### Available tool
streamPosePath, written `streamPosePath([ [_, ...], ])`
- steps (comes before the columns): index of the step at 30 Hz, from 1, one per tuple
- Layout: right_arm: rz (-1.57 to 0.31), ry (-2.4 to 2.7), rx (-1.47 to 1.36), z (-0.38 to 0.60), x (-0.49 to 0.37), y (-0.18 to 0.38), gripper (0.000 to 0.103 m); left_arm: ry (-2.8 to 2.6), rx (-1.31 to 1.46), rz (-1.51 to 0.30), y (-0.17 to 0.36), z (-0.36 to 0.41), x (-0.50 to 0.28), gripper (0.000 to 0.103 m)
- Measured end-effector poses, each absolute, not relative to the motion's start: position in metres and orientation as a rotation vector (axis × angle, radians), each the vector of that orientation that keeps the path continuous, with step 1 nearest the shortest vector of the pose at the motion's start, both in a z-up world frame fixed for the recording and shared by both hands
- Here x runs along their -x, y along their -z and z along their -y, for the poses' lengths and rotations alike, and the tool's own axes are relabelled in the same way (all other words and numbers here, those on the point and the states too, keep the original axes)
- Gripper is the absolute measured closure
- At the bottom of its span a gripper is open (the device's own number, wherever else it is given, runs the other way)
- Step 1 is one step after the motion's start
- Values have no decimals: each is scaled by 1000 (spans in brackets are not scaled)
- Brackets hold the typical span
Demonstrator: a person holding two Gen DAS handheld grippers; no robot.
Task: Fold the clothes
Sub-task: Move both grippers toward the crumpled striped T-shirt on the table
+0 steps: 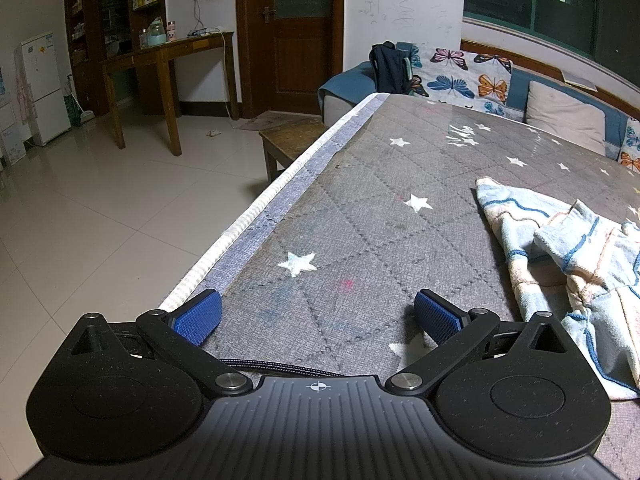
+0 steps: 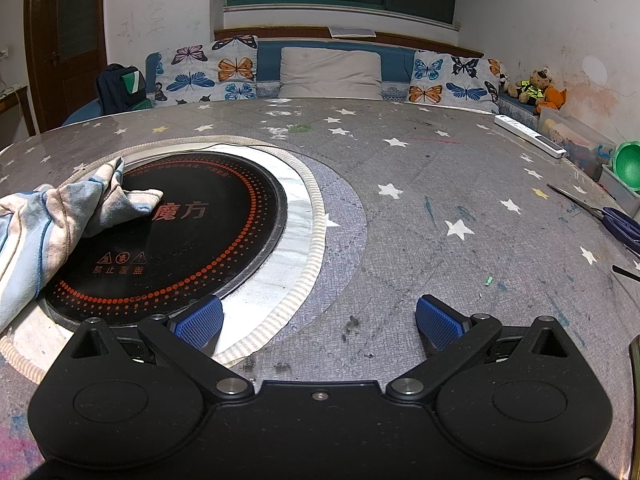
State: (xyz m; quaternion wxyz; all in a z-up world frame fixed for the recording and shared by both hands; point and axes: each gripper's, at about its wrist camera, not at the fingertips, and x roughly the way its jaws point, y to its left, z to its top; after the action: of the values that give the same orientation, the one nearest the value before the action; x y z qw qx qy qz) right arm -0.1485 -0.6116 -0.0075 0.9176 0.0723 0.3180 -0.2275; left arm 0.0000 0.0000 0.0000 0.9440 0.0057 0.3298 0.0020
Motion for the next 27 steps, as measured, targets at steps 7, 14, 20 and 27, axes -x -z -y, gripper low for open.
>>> streamPosePath([
  [7, -655, 468, -148, 611, 148, 7, 0, -4, -12, -673, 0, 0, 0, 0],
  [14, -675, 458, -136, 602, 152, 2, 0, -3, -30, -679, -1, 3, 0, 0],
  [20, -657, 400, -111, 581, 156, -18, 0, 49, -37, -674, -11, 11, 8, 0],
  [27, -650, 260, -65, 542, 155, -47, 0, 155, -57, -664, -29, 32, 31, 0],
])
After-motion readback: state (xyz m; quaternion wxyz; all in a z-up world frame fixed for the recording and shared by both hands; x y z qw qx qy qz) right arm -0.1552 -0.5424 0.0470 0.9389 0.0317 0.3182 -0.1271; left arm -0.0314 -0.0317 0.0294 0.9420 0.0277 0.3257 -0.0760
